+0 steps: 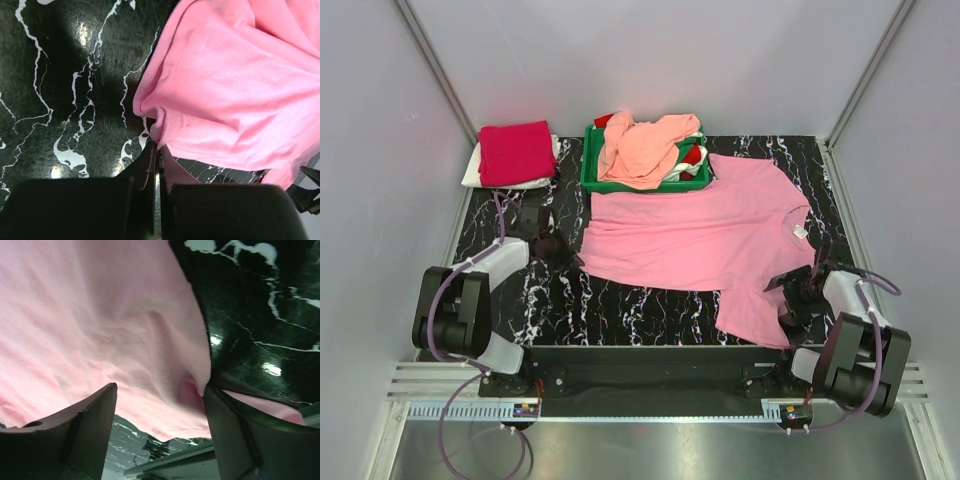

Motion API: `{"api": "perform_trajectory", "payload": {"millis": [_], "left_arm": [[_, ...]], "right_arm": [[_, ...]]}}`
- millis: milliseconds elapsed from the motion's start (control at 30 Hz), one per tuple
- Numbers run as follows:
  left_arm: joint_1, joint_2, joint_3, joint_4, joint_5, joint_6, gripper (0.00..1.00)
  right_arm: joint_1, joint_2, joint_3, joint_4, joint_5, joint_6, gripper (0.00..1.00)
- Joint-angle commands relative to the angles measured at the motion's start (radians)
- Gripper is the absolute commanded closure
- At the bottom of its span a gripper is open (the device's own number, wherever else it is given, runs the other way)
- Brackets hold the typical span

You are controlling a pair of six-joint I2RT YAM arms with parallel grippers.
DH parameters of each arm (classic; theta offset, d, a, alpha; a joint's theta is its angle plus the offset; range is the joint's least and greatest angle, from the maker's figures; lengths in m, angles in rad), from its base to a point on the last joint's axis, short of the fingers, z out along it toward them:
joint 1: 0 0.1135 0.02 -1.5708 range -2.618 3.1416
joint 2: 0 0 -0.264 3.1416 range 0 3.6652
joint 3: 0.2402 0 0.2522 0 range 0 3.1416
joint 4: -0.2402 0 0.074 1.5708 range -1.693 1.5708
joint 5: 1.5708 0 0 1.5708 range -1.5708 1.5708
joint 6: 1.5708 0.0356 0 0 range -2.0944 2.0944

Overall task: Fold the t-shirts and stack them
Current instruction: Fold the tshirt

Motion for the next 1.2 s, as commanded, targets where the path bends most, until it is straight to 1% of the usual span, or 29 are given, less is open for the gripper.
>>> {"api": "perform_trajectory", "payload": {"millis": [0,33,67,100,133,167,233,367,433,533,567,700,867,967,1033,1133,1167], "left_arm": [[0.004,-0.058,-0.022,0.010,0.019,0.005,1.00],[0.004,-0.067,-0.029,0.007,0.026,0.003,1.00],[0.004,-0.087,-0.039,-0.002,0.024,0.005,1.00],[0.004,-0.100,-0.044,-0.011,0.015,0.005,1.00],[0.004,-0.112,-0.049,-0.020,0.009,0.009,1.00],[0.004,-0.138,-0.056,-0.040,0.006,0.012,1.00],[0.004,-0.169,-0.068,-0.057,-0.002,0.013,1.00],[0.003,-0.268,-0.087,-0.126,-0.001,0.016,1.00],[0.003,-0.311,-0.082,-0.167,-0.002,0.026,1.00],[0.003,-0.417,-0.064,-0.270,-0.011,0.045,1.00],[0.003,-0.470,-0.058,-0.324,-0.011,0.049,1.00],[0.003,-0.572,-0.036,-0.424,-0.002,0.062,1.00],[0.003,-0.589,-0.004,-0.517,-0.010,0.108,1.00],[0.003,-0.578,0.010,-0.514,-0.007,0.120,1.00],[0.003,-0.532,0.039,-0.504,-0.007,0.129,1.00],[0.003,-0.443,0.085,-0.490,0.001,0.141,1.00],[0.003,-0.421,0.123,-0.484,0.003,0.146,1.00]], "right_arm": [[0.008,-0.086,-0.016,-0.021,0.062,0.008,0.25],[0.008,-0.128,-0.012,-0.030,0.068,0.001,0.40],[0.008,-0.147,-0.012,-0.042,0.073,-0.007,0.49],[0.008,-0.165,-0.010,-0.048,0.075,-0.015,0.61],[0.008,-0.200,-0.012,-0.053,0.072,-0.018,0.79],[0.008,-0.216,-0.013,-0.056,0.059,-0.019,0.88],[0.008,-0.251,-0.015,-0.061,0.047,-0.025,1.00],[0.006,-0.311,-0.001,-0.099,0.007,-0.025,1.00],[0.008,-0.377,0.040,-0.137,0.013,-0.027,1.00],[0.008,-0.467,0.118,-0.220,0.036,-0.016,1.00],[0.008,-0.465,0.151,-0.282,0.047,-0.033,1.00],[0.008,-0.481,0.235,-0.335,0.049,-0.039,1.00],[0.008,-0.495,0.244,-0.323,0.010,-0.010,1.00],[0.008,-0.465,0.261,-0.268,-0.007,-0.009,1.00],[0.008,-0.436,0.293,-0.226,-0.014,-0.015,1.00],[0.008,-0.348,0.344,-0.179,-0.013,-0.021,1.00],[0.008,-0.301,0.355,-0.167,-0.011,-0.019,1.00]]}}
